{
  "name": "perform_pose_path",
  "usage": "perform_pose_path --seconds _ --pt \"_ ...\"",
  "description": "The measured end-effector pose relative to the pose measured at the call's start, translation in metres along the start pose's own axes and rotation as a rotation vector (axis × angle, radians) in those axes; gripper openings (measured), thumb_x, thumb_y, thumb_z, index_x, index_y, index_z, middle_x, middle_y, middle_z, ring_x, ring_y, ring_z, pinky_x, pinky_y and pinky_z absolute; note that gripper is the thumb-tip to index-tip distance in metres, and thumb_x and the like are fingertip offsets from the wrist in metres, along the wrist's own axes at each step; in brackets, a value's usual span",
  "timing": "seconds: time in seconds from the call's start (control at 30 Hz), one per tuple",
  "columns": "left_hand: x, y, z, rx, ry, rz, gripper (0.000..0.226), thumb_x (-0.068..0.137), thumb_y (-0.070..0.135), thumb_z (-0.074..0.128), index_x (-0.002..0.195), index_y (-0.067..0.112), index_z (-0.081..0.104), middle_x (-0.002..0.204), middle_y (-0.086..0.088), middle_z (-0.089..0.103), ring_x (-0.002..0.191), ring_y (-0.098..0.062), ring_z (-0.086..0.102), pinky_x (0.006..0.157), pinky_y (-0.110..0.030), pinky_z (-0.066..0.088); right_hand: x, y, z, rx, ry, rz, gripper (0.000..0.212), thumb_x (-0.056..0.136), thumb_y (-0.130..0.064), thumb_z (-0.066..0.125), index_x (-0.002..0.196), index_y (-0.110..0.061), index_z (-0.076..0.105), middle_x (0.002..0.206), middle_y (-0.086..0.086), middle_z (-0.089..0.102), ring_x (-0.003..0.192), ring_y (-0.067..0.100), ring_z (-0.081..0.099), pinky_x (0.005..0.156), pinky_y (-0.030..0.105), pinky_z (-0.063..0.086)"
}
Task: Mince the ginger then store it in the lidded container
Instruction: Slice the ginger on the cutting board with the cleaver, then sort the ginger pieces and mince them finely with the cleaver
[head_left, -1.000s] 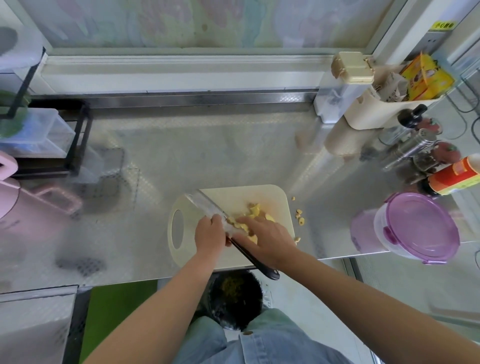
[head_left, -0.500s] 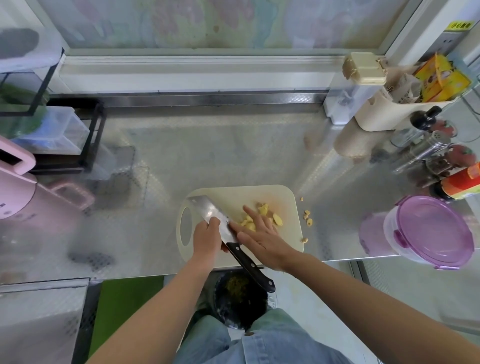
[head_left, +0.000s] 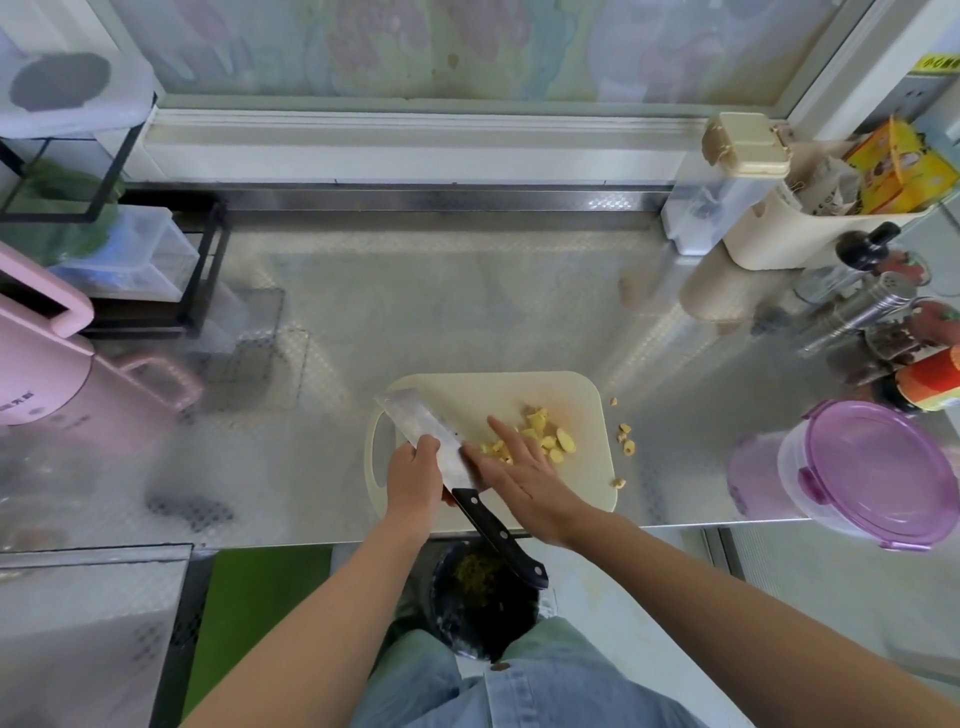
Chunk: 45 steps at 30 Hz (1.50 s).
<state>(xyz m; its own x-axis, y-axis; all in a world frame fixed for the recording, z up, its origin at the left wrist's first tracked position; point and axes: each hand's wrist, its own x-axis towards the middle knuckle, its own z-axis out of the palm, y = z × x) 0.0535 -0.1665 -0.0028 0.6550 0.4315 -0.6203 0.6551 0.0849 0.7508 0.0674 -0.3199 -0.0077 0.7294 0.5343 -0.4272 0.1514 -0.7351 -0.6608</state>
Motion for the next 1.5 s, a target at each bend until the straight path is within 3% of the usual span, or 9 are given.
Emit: perform_pose_path --seconds 0.2,0.37,0.67,0.8,0.93,1.03,1.17,1.27,1.5 --pt "0.012 -0.005 -0.003 -0.118 0.031 -0.082 0.027 0.091 0.022 0.041 0.1 0.001 0.057 0.089 -0.017 0.054 0.084 -0.032 0.056 0.055 -0.032 0.047 -0.011 0.005 -0.002 0.072 -0.029 -0.085 0.048 0.093 -0.065 0.008 0.135 -0.065 0.029 0.157 -0.026 -0.006 0.145 0.015 -0.015 0.111 0.047 -0.007" --pt "0.011 -0.004 -0.002 -0.122 0.029 -0.068 0.021 0.09 0.019 0.041 0.07 0.012 0.046 0.074 -0.01 0.042 0.067 -0.021 0.044 0.047 -0.028 0.039 -0.01 0.014 -0.003 0.036 0.044 -0.029 0.059 0.084 -0.073 0.002 0.14 -0.063 0.019 0.156 -0.025 -0.014 0.146 0.021 -0.018 0.113 0.05 -0.007" --pt "0.007 -0.008 -0.009 -0.08 -0.058 -0.051 0.019 0.092 0.021 0.04 0.079 0.011 0.052 0.079 -0.01 0.047 0.076 -0.023 0.044 0.061 -0.032 0.035 0.007 -0.007 0.003 -0.006 0.035 -0.082 0.053 0.092 -0.066 0.009 0.144 -0.058 0.012 0.157 -0.023 -0.013 0.145 0.021 -0.017 0.112 0.05 -0.009" --pt "0.005 -0.006 -0.013 -0.114 -0.099 -0.047 0.019 0.092 0.023 0.041 0.088 0.011 0.054 0.086 -0.011 0.049 0.08 -0.024 0.047 0.063 -0.033 0.035 0.016 -0.017 0.005 -0.004 0.093 0.032 0.055 0.099 -0.055 0.015 0.152 -0.041 0.01 0.159 -0.014 -0.012 0.147 0.02 -0.01 0.117 0.057 0.0" --pt "0.009 -0.006 -0.02 -0.141 -0.099 -0.03 0.018 0.093 0.02 0.04 0.081 0.012 0.052 0.081 -0.011 0.047 0.072 -0.021 0.045 0.06 -0.03 0.034 0.015 -0.021 0.013 -0.073 0.061 -0.061 0.052 0.097 -0.059 0.012 0.149 -0.05 0.006 0.159 -0.017 -0.013 0.146 0.02 -0.011 0.115 0.047 -0.006" --pt "0.013 -0.006 -0.025 -0.133 -0.076 -0.036 0.012 0.091 0.021 0.042 0.084 0.012 0.045 0.08 -0.009 0.04 0.07 -0.019 0.039 0.061 -0.031 0.033 0.016 -0.019 0.012 0.003 0.122 0.067 0.058 0.095 -0.065 0.011 0.15 -0.048 0.006 0.159 -0.015 -0.014 0.147 0.029 -0.013 0.115 0.052 -0.005" --pt "0.018 -0.005 -0.03 -0.187 -0.049 -0.051 0.018 0.094 0.02 0.041 0.079 0.013 0.049 0.074 -0.005 0.046 0.064 -0.015 0.042 0.057 -0.028 0.034 0.007 -0.019 0.011 -0.009 -0.001 -0.113 0.05 0.096 -0.062 0.01 0.146 -0.055 0.013 0.157 -0.024 -0.013 0.139 0.011 -0.021 0.111 0.045 -0.011" --pt "0.023 -0.007 -0.031 -0.199 -0.029 -0.089 0.017 0.093 0.023 0.042 0.08 0.015 0.05 0.079 -0.006 0.041 0.067 -0.016 0.038 0.057 -0.029 0.033 0.008 -0.014 0.01 0.053 0.064 -0.006 0.062 0.088 -0.071 0.007 0.147 -0.053 0.014 0.156 -0.025 -0.015 0.145 0.02 -0.019 0.114 0.047 -0.01" --pt "0.027 -0.006 -0.035 -0.271 0.005 -0.128 0.016 0.089 0.028 0.046 0.09 0.014 0.053 0.08 -0.005 0.042 0.067 -0.016 0.041 0.059 -0.031 0.032 0.004 -0.021 0.012 0.062 0.083 -0.082 0.057 0.091 -0.066 0.013 0.147 -0.052 0.013 0.155 -0.026 -0.016 0.139 0.005 -0.017 0.117 0.048 -0.007"
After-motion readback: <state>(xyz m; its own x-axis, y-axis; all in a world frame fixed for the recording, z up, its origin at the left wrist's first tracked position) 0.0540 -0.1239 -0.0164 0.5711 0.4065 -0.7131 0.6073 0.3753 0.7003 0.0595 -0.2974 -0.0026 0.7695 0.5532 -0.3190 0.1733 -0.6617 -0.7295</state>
